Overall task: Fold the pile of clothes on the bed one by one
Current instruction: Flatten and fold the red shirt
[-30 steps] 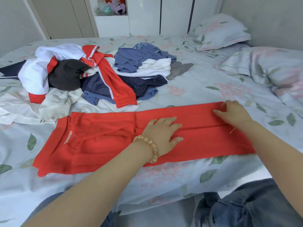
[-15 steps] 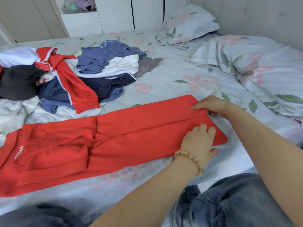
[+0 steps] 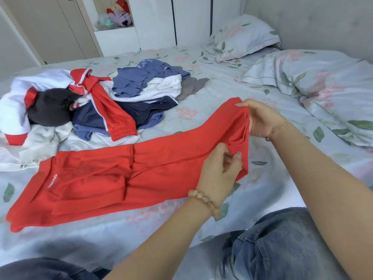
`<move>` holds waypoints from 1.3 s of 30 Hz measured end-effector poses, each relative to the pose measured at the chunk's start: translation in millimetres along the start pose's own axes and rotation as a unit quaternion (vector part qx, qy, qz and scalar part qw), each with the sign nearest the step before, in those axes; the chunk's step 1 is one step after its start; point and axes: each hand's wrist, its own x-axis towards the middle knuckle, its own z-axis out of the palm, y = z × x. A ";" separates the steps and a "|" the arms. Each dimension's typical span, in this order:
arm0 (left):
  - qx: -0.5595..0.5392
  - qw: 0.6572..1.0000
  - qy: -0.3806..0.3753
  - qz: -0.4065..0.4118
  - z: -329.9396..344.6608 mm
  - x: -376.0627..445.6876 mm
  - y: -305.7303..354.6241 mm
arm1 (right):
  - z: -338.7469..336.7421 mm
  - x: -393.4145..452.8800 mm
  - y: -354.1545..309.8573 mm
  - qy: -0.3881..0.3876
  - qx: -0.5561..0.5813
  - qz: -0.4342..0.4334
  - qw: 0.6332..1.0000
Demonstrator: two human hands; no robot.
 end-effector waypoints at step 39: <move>0.240 0.855 0.271 -0.371 -374.1 -133.5 -109.2 | 400.2 70.6 163.2 -0.234 -0.527 -0.032 0.817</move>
